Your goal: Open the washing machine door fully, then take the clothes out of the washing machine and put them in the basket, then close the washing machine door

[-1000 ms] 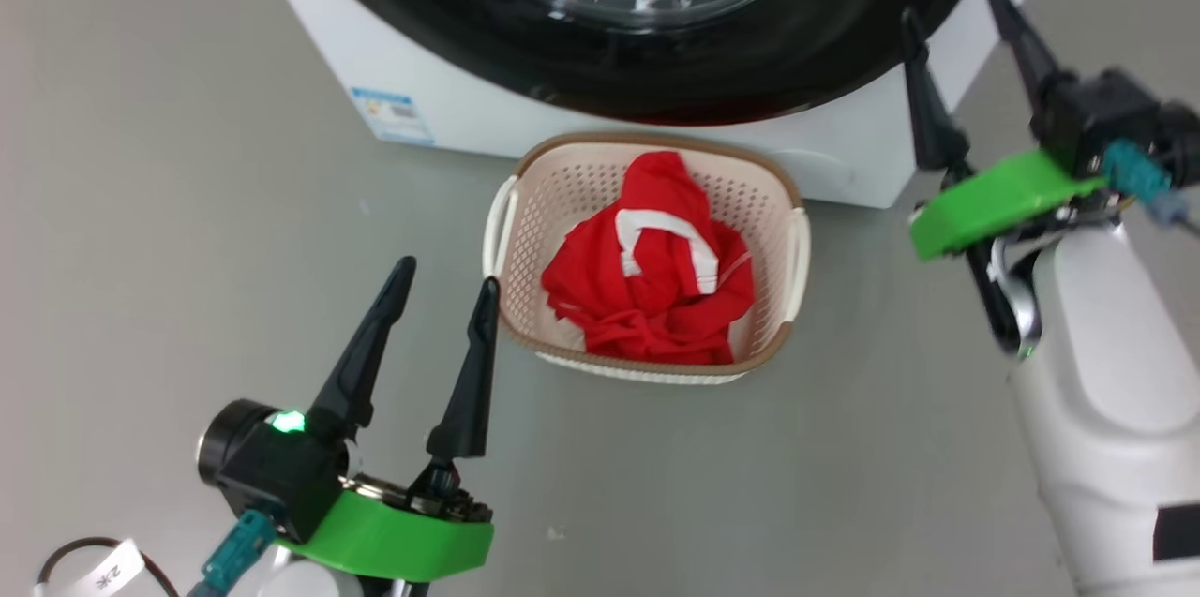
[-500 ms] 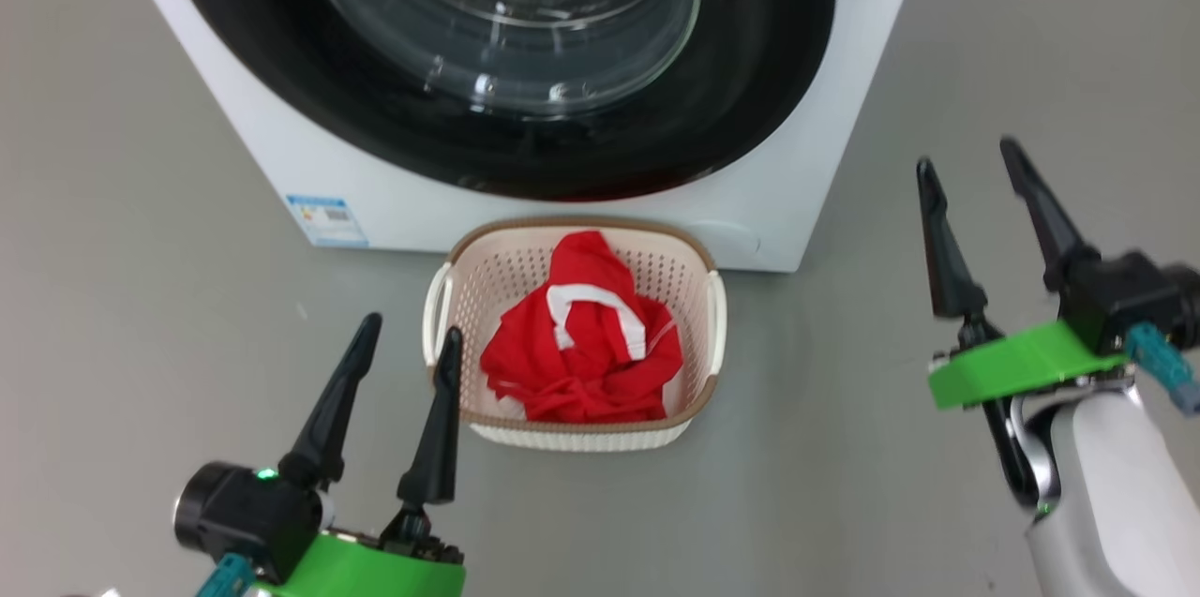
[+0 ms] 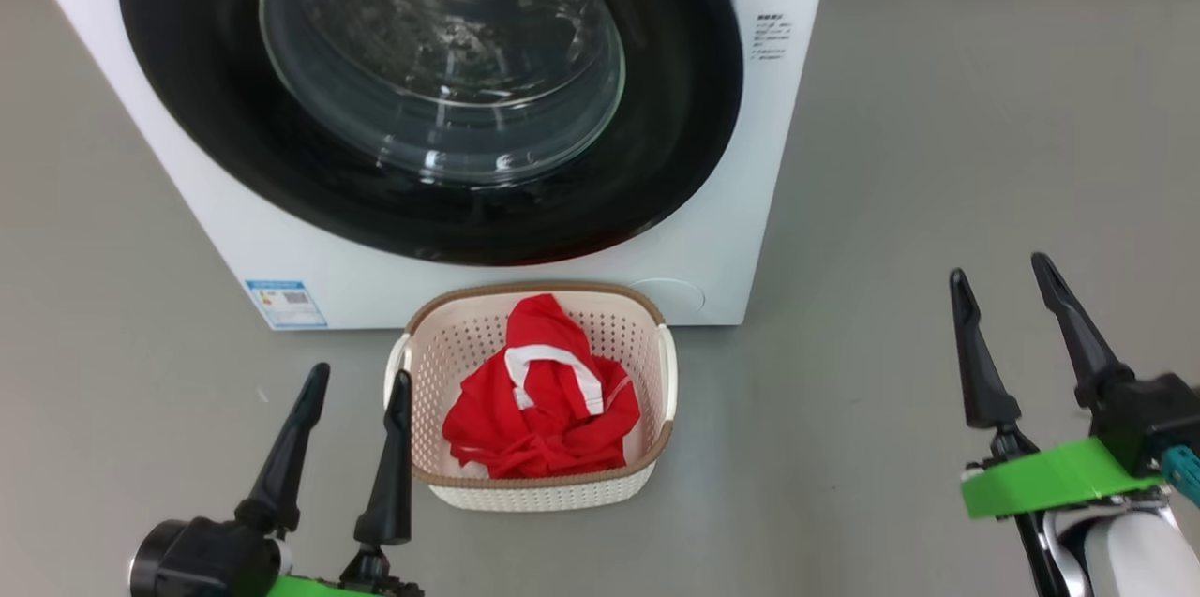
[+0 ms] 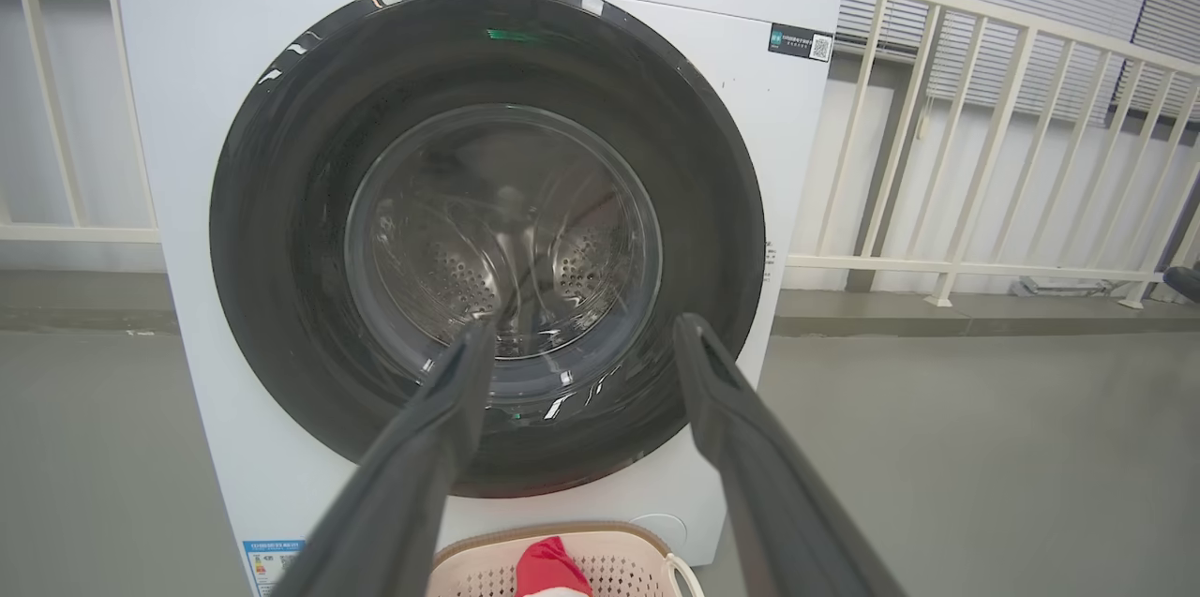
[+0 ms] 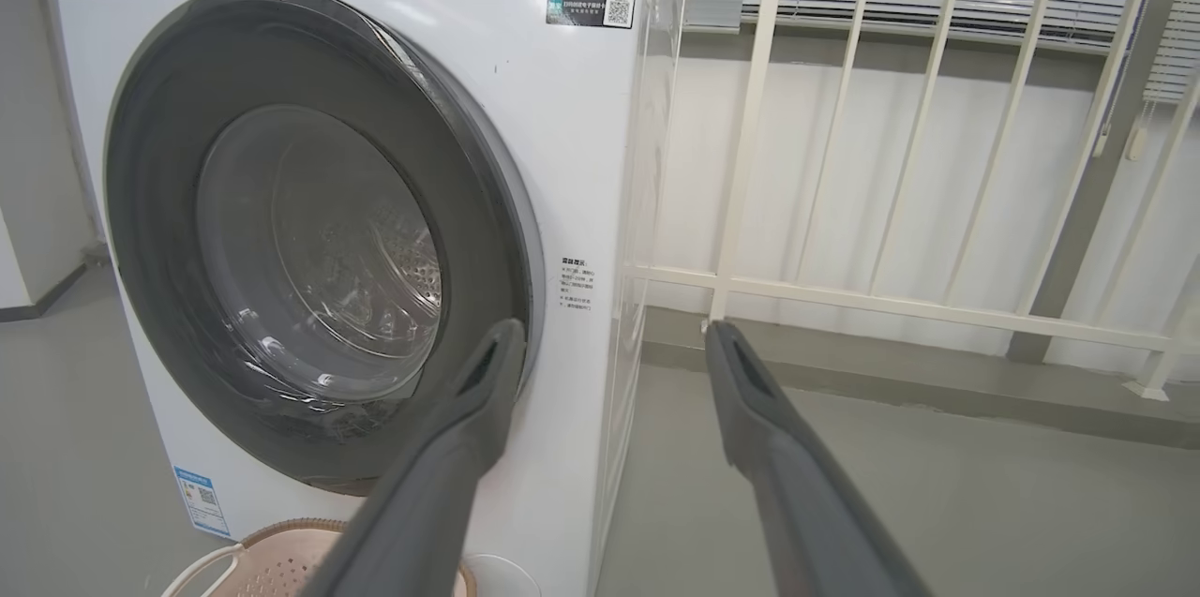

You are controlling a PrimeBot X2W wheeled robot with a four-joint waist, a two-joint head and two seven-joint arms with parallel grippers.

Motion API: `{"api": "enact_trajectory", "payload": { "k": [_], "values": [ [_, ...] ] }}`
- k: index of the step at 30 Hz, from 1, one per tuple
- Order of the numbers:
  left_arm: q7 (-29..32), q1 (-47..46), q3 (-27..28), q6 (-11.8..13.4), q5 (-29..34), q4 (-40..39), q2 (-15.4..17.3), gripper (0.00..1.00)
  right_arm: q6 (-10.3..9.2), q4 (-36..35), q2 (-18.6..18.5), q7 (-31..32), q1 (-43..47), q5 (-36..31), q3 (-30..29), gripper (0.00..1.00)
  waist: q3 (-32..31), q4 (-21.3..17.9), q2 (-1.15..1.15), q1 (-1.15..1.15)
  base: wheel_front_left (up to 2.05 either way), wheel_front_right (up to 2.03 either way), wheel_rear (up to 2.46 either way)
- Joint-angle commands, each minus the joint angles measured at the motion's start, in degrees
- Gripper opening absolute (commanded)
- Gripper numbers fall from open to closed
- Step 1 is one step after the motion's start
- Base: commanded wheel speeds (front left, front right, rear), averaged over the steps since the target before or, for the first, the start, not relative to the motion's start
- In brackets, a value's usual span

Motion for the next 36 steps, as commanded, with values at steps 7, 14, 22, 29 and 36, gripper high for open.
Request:
{"api": "enact_trajectory", "payload": {
  "k": [7, 14, 22, 29, 36],
  "values": [
    [-0.28, 1.45, 2.42, 1.12, 0.68, -2.28, 0.48, 1.00, -0.08, -4.53, -0.07, -0.31, 4.60, 1.67, -1.11, 1.00, -2.62, -1.37, 0.00, 0.00, 0.00, 0.00, 0.00],
    [-0.28, 2.67, 3.51, 0.63, 1.44, -2.10, 0.48, 1.00, -0.08, -6.01, -0.07, -0.31, 9.19, 2.34, -2.32, 1.00, -3.85, -1.84, 0.00, 0.00, 0.00, 0.00, 0.00],
    [-0.28, 3.71, 4.18, -0.09, 2.49, -1.28, 0.48, 1.00, -0.08, -6.78, -0.07, -0.31, 11.63, 2.68, -1.78, 1.00, -4.59, -2.24, 0.00, 0.00, 0.00, 0.00, 0.00],
    [-0.28, 4.31, 3.97, 0.12, 3.10, -0.53, 0.48, 1.00, -0.08, -5.83, -0.07, -0.31, 13.34, 2.57, 0.19, 1.00, -5.08, -1.98, 0.00, 0.00, 0.00, 0.00, 0.00],
    [-0.28, 4.48, 4.09, 0.04, 3.56, 0.31, 0.48, 1.00, -0.08, -5.69, -0.07, -0.31, 13.28, 2.44, 0.29, 1.00, -5.28, -1.77, 0.00, 0.00, 0.00, 0.00, 0.00]
  ]
}}
